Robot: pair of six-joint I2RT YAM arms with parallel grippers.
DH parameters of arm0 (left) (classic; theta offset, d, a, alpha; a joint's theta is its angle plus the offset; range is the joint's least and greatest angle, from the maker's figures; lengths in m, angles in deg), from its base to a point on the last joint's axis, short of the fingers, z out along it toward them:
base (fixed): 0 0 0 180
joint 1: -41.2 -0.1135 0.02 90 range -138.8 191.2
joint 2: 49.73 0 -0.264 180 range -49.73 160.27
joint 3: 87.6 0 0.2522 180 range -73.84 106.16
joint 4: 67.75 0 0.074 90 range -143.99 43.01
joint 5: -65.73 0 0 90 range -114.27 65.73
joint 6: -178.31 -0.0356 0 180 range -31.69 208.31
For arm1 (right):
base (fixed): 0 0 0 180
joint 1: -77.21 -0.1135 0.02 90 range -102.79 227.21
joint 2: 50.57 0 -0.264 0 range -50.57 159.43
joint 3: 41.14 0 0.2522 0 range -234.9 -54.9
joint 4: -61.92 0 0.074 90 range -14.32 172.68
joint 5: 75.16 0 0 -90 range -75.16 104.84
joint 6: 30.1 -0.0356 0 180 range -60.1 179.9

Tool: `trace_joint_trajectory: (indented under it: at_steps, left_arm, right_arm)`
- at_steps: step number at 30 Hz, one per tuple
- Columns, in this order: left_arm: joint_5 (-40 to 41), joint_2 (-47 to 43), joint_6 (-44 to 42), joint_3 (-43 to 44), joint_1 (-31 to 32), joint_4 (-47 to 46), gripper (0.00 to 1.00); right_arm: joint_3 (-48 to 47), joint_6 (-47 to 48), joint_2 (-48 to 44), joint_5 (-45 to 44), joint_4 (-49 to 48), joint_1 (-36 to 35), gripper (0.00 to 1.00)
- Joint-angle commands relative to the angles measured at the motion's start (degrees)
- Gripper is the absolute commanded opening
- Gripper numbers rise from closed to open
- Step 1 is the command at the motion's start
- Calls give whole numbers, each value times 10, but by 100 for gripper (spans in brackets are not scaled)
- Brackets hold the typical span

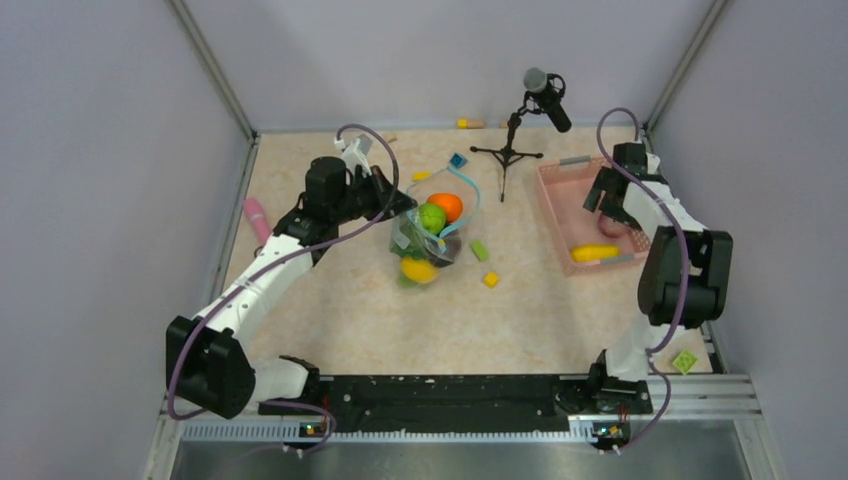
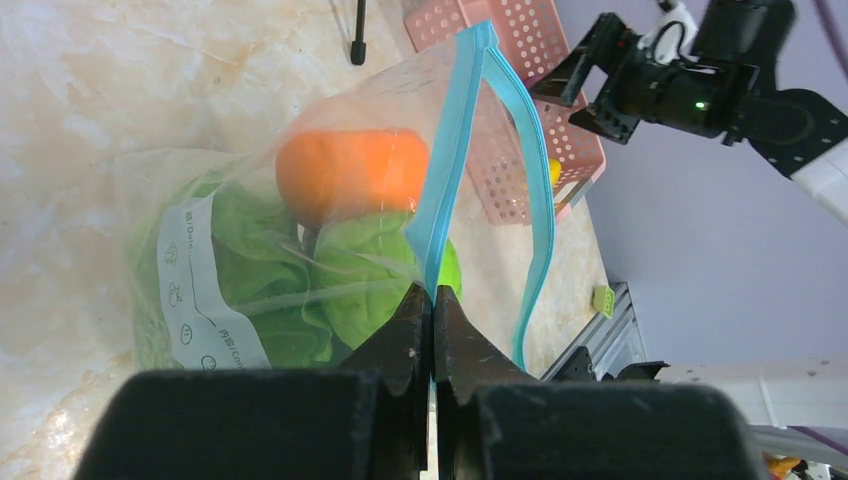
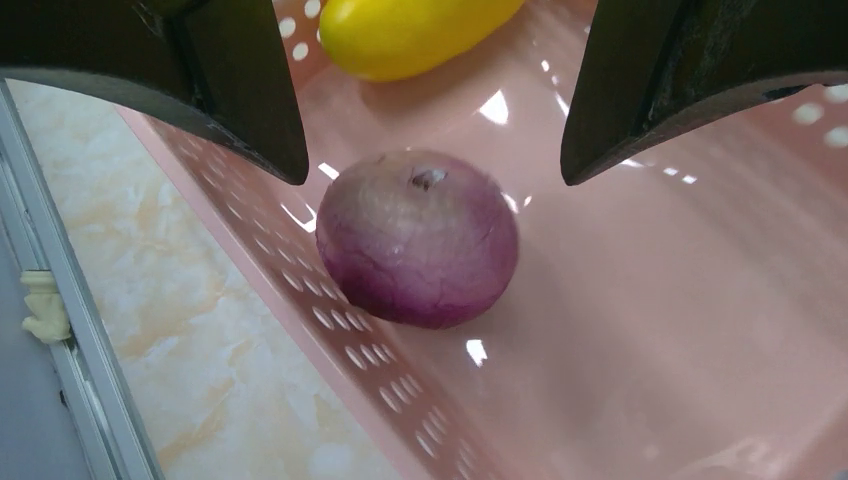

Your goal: Place the food in the zip-top bag and seal the zipper

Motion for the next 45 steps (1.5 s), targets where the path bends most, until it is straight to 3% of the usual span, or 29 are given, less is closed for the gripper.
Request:
trace_joint_trajectory:
  at_steps: [1,8,10,13,17,21,26,30,35,39,45]
  left_arm:
    - [-7,1,-5,13,1,-28,0]
    - [-5,3,-4,13,1,-28,0]
    - [-6,4,-2,13,1,-29,0]
    - [-12,5,-1,13,1,-31,0]
    - [-26,5,1,12,1,-36,0]
    - [-34,3,3,11,1,-40,0]
    - [-38,1,6,11,1,-42,0]
    - [-43,2,7,15,1,-43,0]
    - [-49,1,6,17,1,-45,0]
    - [-54,1,6,18,1,-46,0]
    - [-58,3,9,18,1,-47,0]
  right_arm:
    - [-30,-21,60,-70,-36,11,95]
    - [-38,-51,128,-78,-96,13,90]
    - [-31,-55,129,-70,-121,13,85]
    - [-17,-51,113,-42,-143,12,69]
    - [11,-42,52,-14,-159,10,52]
    - [29,-23,-52,24,-148,-10,45]
    - [35,1,-183,195,-139,-79,39]
    - [16,33,-242,296,-123,-189,39]
    - [-36,62,-227,295,-111,-341,42]
    - [-86,68,-170,276,-103,-408,44]
    - [-137,75,-106,219,-83,-448,67]
